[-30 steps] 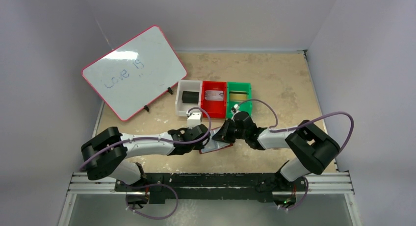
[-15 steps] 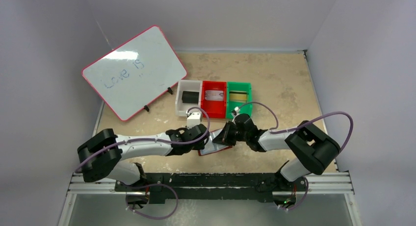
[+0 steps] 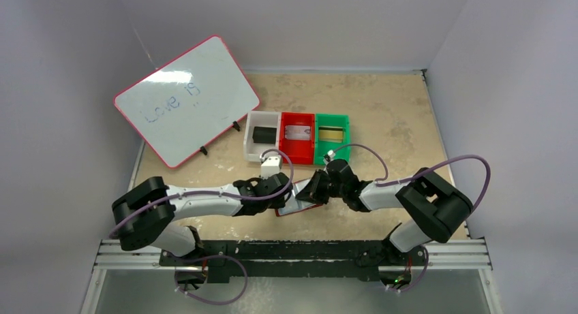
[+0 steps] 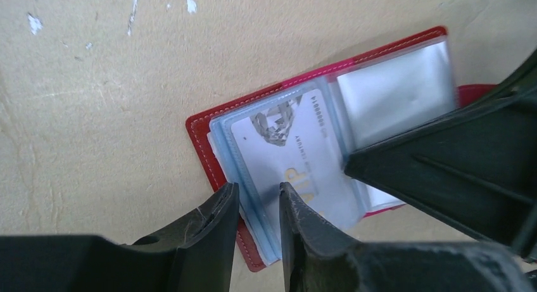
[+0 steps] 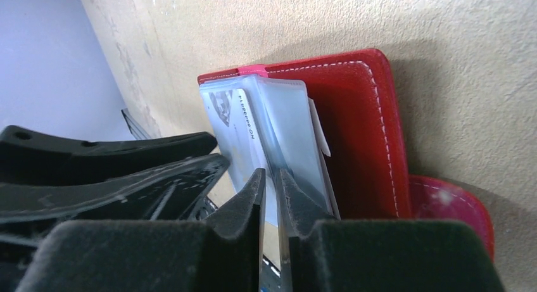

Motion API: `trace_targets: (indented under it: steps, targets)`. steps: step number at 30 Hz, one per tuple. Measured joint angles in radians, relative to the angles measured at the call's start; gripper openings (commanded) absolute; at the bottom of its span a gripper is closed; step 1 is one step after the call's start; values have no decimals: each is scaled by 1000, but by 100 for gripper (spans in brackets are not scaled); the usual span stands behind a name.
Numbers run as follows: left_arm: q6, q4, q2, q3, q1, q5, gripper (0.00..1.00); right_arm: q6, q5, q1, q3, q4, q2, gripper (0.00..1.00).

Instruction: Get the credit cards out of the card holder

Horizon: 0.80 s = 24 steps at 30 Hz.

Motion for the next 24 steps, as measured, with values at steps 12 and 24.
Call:
trace_targets:
  steps: [12, 24]
  targets:
    - [5, 6, 66, 24, 0, 23, 15, -8, -3, -2, -1, 31, 17, 11]
    - [11, 10, 66, 24, 0, 14, 7, 16, 12, -2, 0, -6, -2, 20]
